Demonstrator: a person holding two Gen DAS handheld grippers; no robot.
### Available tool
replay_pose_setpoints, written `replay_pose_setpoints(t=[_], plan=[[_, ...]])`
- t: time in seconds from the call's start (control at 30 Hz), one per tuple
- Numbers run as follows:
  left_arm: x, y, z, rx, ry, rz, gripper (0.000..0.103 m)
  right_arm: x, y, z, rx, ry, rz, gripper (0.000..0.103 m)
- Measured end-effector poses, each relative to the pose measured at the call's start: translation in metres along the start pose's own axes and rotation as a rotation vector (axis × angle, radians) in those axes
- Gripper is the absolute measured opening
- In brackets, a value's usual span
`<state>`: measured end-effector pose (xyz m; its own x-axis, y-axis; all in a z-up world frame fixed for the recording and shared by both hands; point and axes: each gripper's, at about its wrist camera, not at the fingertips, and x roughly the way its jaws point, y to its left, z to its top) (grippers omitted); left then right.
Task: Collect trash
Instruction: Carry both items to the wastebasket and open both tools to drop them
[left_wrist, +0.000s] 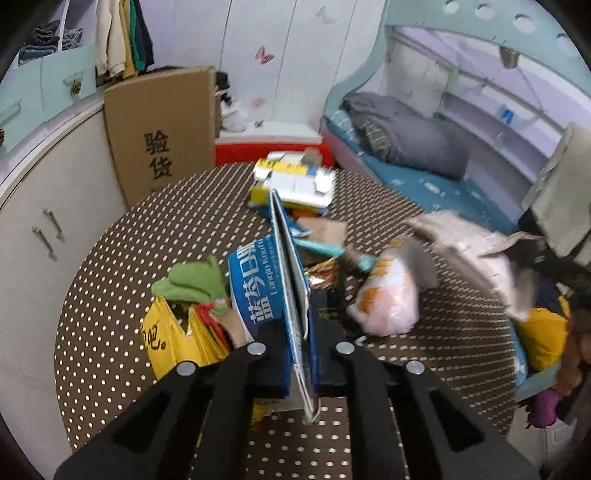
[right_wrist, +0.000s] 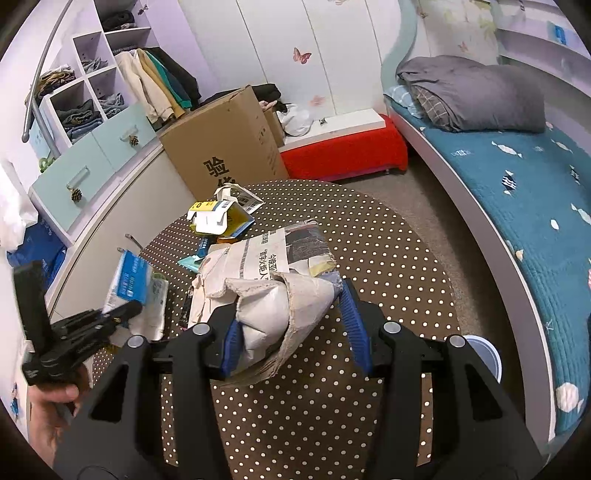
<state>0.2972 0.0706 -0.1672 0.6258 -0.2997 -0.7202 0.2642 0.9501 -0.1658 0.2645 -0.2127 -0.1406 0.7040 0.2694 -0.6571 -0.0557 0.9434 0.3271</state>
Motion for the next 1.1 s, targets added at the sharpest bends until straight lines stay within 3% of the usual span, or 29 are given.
replay_pose_setpoints(t=[0.2,0.4,0.63,0.87,1.1], plan=[[-0.029,-0.025,0.012,0.076,-0.100,-0.021,0.006,-0.004,-0.004,0.002,0.003,-0.016,0.001,0.047],[-0.040,-0.049,0.030,0.101,-0.137,-0.066,0.006,-0.020,-0.017,0.011,0.020,-0.063,-0.016,0.047],[-0.041,-0.103,0.055,0.168,-0.183,-0.146,0.006,-0.053,-0.055,0.027,0.058,-0.135,-0.060,0.047],[-0.028,-0.156,0.064,0.193,-0.164,-0.269,0.006,-0.085,-0.118,0.022,0.156,-0.184,-0.133,0.047],[0.005,-0.225,0.058,0.245,-0.079,-0.389,0.006,-0.076,-0.217,-0.026,0.350,-0.102,-0.252,0.047]])
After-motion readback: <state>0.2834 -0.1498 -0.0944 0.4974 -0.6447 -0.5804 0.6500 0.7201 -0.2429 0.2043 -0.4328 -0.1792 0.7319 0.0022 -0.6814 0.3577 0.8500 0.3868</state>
